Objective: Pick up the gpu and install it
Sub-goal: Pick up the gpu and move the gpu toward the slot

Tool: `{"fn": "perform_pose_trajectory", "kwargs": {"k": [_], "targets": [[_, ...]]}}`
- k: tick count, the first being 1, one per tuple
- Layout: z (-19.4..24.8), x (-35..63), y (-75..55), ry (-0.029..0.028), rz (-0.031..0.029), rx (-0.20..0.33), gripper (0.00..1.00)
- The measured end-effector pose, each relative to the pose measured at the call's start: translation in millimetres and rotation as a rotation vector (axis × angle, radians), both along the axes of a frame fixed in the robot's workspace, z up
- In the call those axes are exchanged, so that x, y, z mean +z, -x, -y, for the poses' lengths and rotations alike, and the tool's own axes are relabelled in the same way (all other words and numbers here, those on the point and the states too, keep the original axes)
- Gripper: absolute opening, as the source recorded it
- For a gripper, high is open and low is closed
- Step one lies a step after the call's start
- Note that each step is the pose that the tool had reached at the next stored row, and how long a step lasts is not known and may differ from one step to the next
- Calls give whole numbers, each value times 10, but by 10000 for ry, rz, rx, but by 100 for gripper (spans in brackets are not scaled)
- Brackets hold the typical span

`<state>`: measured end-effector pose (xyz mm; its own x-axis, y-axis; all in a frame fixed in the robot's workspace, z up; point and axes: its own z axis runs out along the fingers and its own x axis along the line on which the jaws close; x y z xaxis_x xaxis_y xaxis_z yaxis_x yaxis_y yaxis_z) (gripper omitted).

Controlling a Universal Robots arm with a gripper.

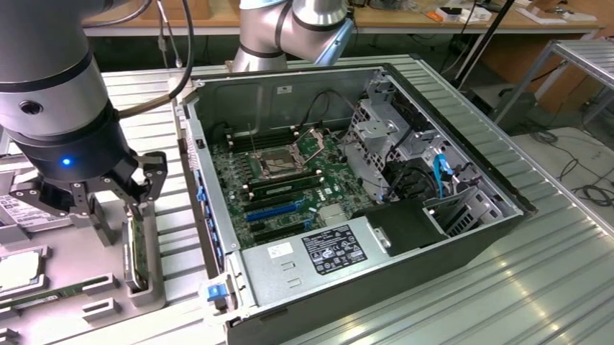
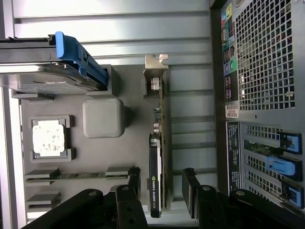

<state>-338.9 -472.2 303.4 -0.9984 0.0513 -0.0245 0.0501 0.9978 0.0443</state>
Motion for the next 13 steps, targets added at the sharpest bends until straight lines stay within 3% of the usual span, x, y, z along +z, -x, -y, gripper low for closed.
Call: {"fn": "perform_pose_trajectory", "kwargs": {"k": [13], "targets": [[0, -54, 0, 0, 1, 0, 48]]}}
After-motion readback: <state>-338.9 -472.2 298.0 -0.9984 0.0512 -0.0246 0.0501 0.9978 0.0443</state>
